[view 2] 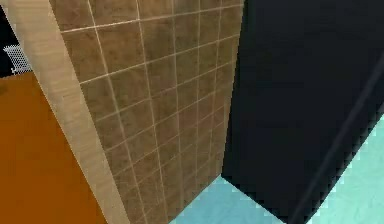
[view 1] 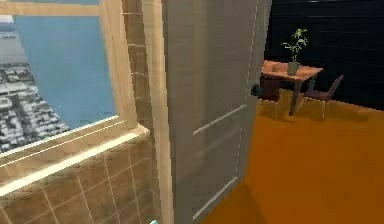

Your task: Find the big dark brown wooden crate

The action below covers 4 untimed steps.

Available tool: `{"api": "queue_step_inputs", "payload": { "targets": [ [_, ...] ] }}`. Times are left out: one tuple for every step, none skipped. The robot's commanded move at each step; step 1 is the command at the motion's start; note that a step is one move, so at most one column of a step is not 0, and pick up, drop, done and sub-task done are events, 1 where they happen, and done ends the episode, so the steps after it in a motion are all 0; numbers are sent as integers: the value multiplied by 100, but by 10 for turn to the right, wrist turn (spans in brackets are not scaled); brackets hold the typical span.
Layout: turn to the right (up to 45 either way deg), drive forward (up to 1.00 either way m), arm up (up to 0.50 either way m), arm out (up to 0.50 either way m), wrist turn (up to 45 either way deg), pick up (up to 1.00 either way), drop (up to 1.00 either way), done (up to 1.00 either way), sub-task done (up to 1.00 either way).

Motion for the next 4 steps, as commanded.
{"api": "queue_step_inputs", "payload": {
  "targets": [
    [-210,0,0,0,0,0,0,0,0],
    [0,25,0,0,0,0,0,0,0],
    [450,0,0,0,0,0,0,0,0],
    [150,0,0,0,0,0,0,0,0]
  ]
}}
